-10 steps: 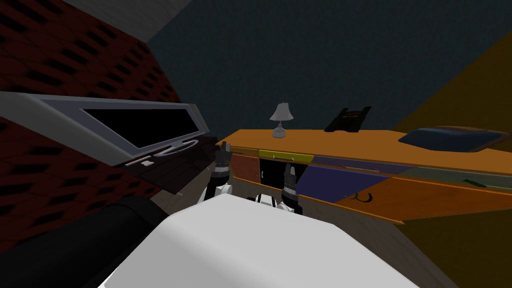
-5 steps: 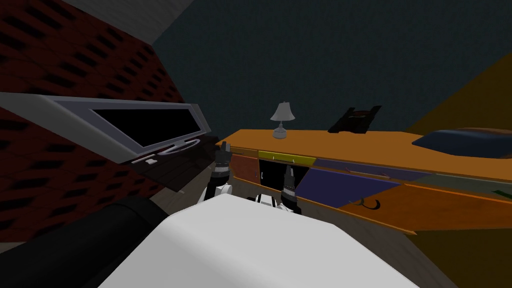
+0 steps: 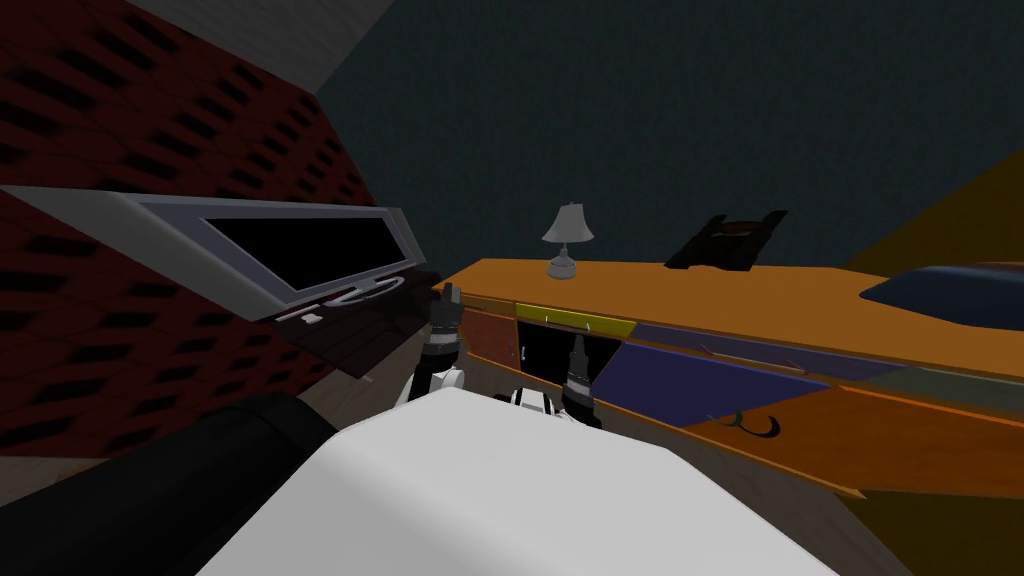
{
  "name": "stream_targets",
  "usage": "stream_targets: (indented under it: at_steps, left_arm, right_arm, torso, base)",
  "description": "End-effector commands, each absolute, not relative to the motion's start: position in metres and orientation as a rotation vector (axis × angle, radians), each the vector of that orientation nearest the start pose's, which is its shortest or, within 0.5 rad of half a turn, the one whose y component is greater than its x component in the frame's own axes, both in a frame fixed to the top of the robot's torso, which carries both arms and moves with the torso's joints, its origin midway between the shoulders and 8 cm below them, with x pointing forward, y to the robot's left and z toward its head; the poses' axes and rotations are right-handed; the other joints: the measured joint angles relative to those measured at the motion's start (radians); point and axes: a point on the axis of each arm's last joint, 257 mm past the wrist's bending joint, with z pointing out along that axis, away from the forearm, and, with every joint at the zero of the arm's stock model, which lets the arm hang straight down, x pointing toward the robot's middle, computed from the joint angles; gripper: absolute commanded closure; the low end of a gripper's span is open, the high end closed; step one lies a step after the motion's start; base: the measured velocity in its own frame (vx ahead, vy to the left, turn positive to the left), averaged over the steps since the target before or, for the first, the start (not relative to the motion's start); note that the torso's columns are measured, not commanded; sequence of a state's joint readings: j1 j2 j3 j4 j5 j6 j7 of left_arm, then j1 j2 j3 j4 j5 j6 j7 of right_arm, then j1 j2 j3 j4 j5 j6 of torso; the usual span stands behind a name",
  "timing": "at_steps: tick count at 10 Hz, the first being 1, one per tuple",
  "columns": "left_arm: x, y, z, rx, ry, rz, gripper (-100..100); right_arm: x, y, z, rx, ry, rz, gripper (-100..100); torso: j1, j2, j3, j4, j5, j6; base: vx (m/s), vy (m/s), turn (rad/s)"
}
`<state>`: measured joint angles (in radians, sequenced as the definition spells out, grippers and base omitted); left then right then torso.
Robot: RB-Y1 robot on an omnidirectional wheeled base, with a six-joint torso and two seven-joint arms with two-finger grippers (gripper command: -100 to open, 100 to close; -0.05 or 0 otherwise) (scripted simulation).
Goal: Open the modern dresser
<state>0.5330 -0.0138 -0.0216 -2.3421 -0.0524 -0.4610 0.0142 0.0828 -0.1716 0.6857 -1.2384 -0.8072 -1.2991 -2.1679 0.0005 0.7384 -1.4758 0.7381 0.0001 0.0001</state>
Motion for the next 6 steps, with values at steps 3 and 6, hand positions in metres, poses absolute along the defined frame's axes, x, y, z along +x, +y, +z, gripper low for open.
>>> stream_targets:
  at_steps: [3, 6]
  left_arm:
    - [0.338, 0.270, 0.034, -0.649, 0.631, -1.289, 0]
    - [0.338, 0.270, 0.034, -0.649, 0.631, -1.289, 0]
  right_arm:
    - [0.387, -0.179, -0.233, -0.837, 0.886, -1.710, -100]
    - [0.385, -0.184, -0.242, -0.815, 0.905, -1.663, -100]
  torso:
    - [-0.001, 0.000, 0.000, -0.001, -0.001, -0.001]
    - [0.000, -0.001, 0.000, -0.010, -0.005, -0.002]
  base:
    - [0.031, -0.045, 0.078]
    - [0.032, -0.036, 0.052]
